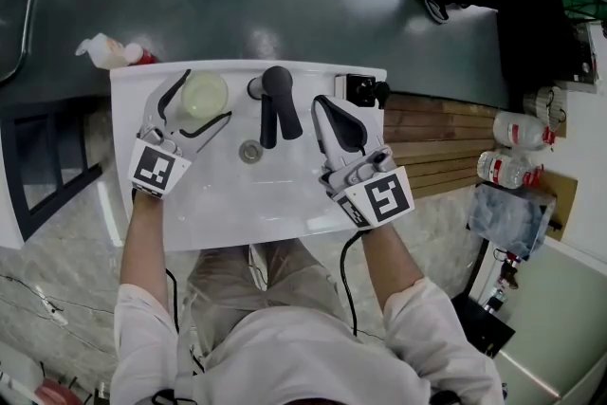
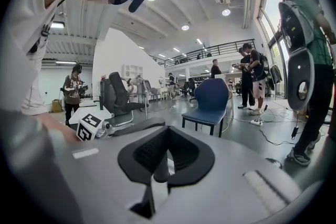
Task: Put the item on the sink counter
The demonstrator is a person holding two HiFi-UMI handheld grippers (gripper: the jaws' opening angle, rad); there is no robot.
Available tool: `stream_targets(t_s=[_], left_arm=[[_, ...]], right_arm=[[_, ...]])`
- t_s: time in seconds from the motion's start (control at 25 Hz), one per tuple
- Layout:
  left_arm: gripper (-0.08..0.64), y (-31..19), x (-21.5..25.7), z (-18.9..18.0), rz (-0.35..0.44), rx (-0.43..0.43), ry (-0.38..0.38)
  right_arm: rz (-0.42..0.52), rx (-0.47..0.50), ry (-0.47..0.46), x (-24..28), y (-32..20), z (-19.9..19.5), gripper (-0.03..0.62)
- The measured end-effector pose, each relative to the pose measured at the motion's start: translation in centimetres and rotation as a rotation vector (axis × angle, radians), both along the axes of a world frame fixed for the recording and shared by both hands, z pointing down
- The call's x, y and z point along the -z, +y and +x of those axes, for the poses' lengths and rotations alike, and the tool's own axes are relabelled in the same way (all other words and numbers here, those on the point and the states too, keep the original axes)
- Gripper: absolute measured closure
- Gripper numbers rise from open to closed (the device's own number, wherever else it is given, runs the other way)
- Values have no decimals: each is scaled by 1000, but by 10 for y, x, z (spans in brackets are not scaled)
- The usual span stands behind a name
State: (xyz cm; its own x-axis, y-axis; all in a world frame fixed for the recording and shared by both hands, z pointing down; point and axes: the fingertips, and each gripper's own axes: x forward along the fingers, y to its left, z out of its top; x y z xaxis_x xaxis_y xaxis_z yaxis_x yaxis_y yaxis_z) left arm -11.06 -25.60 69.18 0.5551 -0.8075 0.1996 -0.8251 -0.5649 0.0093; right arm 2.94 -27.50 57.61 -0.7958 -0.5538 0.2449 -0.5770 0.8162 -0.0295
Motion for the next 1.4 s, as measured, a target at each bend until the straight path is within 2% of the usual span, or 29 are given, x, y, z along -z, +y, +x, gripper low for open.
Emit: stream_targets(t_s=[0.36, 0.76, 1.0, 1.4], left_arm=[[120, 5, 1, -4, -4, 12, -10], [121, 13, 27, -6, 10, 24, -18], [124, 21, 63, -10, 21, 30, -33], [127, 44, 151, -3, 52, 8, -41]], right_arm=[[7, 1, -1, 3, 4, -1, 588], [36, 13, -20, 29, 8, -5, 588], [70, 23, -44, 64, 14, -11, 588], [122, 25, -77, 140, 35, -15, 588]])
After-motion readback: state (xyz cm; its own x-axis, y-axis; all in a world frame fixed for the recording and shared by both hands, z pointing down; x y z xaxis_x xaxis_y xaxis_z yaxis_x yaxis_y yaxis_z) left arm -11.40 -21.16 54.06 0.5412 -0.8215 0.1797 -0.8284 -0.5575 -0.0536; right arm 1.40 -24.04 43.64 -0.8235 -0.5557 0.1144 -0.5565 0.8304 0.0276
